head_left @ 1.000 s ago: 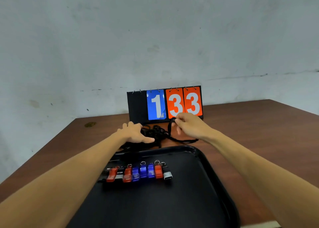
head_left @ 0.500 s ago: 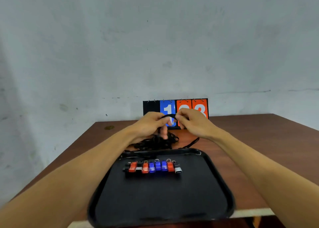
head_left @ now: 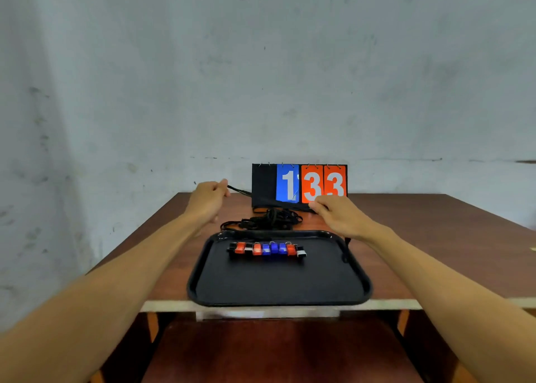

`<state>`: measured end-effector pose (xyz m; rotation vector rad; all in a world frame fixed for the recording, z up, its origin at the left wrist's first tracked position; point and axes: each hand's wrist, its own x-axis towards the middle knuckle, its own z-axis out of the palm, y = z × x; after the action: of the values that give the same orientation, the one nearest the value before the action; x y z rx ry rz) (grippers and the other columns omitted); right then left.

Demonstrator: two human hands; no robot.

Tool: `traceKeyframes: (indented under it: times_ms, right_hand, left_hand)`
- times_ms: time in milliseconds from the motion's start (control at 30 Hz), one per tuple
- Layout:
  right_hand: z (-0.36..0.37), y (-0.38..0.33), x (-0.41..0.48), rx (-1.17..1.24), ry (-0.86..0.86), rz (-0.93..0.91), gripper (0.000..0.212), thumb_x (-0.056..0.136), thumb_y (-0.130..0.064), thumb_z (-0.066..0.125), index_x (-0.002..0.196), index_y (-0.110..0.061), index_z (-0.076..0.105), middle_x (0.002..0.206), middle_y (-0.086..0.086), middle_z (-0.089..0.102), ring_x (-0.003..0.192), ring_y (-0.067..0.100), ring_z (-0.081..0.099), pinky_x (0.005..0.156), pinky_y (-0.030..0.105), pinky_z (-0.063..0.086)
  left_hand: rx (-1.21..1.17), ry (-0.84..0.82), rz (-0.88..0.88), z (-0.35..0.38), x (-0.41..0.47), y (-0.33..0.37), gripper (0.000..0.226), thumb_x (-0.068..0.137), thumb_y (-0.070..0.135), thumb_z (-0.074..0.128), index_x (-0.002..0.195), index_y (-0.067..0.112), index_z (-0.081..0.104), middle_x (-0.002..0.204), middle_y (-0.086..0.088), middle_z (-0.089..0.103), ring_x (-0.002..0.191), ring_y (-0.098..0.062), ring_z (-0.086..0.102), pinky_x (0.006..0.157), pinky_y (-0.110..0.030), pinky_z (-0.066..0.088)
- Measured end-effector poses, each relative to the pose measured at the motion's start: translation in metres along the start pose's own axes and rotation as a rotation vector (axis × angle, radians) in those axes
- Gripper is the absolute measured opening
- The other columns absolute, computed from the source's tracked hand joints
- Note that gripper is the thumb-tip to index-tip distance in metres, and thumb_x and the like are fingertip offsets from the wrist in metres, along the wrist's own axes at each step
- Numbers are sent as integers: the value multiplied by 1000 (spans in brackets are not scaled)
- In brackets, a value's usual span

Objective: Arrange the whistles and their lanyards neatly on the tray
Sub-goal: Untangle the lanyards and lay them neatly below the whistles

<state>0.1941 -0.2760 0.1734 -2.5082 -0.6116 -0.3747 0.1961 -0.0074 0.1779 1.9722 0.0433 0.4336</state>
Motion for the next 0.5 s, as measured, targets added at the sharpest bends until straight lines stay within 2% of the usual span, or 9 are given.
traceKeyframes:
  times_ms: [67,133,233,300,367,400,500]
  right_hand:
    - [1,-3,-13,2,6,16,40,102,-25,39,62,-28,43,64,-8,47,59,4,41,53,12,36]
    - [2,-11,-24,29,11,14,40,101,-24,40,62,-28,43,64,-7,48,59,5,42,53,10,36]
    - [3,-31,-33,72,39,-36,42,102,-23,39,60,-25,43,62,-8,46,57,5,40,53,11,35]
    - [4,-45,-33,99,43,-82,42,102,-22,37,60,-23,44,62,-9,47,56,6,38,54,10,36]
    - [7,-58,-31,105,22,-130,40,102,-24,37,62,-23,45,68,-10,54,58,8,41,55,11,37]
    - [8,-63,-31,100,21,-149,39,101,-25,37,64,-25,46,70,-10,55,59,8,42,55,13,37]
    - [8,-70,-30,58,80,-187,37,101,-28,39,65,-26,45,67,-9,50,59,6,41,56,13,37]
  left_hand:
    - [25,19,-10,-13,-11,-10,38,101,36,37,82,11,57,55,0,42,46,-16,37,49,-27,34]
    - [123,-50,3,-22,-27,-14,40,101,37,36,82,10,59,59,-2,51,51,-15,45,55,-28,38]
    - [367,-205,22,-28,-51,-11,46,101,44,29,93,13,63,90,-5,65,78,-13,57,71,-28,41]
    - [438,-259,72,-25,-61,-8,42,100,47,26,105,18,57,111,1,57,101,-15,54,83,-29,39]
    - [306,-290,137,-17,-68,-2,44,101,45,28,129,18,49,128,6,54,119,-13,51,99,-30,37]
    - [176,-314,156,-10,-71,3,45,101,43,28,134,18,46,132,5,54,123,-12,50,106,-31,36]
    - [-142,-439,145,13,-83,17,45,101,45,29,131,21,52,127,4,62,121,-9,54,111,-35,34]
